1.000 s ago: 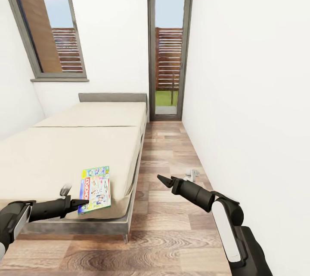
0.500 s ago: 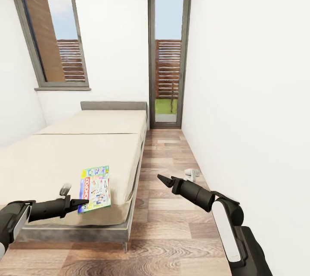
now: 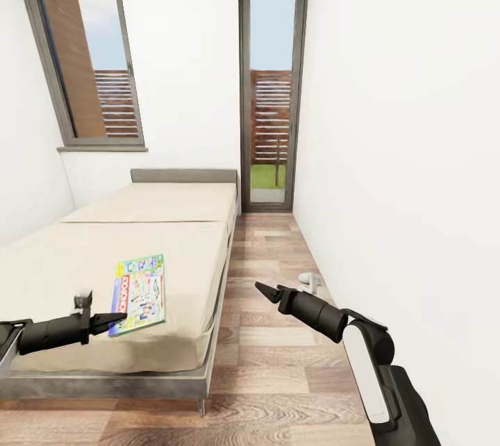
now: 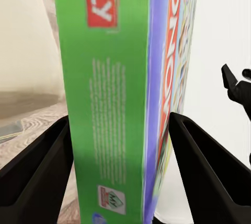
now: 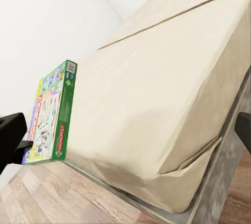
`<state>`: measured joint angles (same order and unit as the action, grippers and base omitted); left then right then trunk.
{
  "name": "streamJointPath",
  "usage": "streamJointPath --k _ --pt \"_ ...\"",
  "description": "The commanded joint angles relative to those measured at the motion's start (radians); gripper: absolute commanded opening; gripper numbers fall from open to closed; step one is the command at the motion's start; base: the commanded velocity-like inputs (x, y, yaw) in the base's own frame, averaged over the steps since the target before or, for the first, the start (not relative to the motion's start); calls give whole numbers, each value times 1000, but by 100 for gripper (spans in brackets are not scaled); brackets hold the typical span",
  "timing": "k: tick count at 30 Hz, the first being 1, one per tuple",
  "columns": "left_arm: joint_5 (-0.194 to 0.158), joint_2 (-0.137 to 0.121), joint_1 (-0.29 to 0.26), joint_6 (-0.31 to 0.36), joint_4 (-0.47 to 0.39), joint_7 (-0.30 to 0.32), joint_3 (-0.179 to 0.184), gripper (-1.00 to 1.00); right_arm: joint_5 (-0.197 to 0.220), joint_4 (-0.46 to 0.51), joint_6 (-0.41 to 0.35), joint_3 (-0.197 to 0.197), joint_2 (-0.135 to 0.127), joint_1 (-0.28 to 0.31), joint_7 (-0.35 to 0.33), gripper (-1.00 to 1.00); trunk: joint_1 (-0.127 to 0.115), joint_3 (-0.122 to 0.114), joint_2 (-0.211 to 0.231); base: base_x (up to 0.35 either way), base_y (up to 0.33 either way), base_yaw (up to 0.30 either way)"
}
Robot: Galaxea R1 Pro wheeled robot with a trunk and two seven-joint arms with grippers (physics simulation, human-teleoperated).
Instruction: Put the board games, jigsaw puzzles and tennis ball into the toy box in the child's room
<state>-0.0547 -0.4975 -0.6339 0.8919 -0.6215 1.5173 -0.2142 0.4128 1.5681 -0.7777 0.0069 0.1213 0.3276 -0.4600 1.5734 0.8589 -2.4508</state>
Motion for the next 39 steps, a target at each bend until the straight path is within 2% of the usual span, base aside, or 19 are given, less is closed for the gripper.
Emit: streamJointPath --k 1,2,4,7,10,17,39 --pt "3 -10 -1 11 0 30 1 -100 0 0 -6 -2 0 1 0 100 -4 -2 7 0 0 0" --pt "4 -19 -3 12 0 54 1 -100 0 1 -8 -3 0 1 2 100 -8 -5 14 0 0 0" --pt "4 -38 -11 13 0 54 1 -100 -1 1 -11 -2 3 1 20 100 -16 -11 28 0 0 0" --pt "4 -62 -66 29 1 54 5 -100 1 1 -14 -2 4 1 69 100 -27 -21 49 0 0 0" --pt "8 -73 -92 34 8 54 8 -100 2 0 -12 0 1 1 80 100 -39 -30 70 0 0 0" --pt "7 -77 -100 42 11 54 12 -100 1 0 20 3 6 1 90 100 -65 -52 119 0 0 0" --pt "8 -76 -101 42 11 54 15 -100 14 0 24 -2 -1 1 84 100 -150 -121 273 0 0 0"
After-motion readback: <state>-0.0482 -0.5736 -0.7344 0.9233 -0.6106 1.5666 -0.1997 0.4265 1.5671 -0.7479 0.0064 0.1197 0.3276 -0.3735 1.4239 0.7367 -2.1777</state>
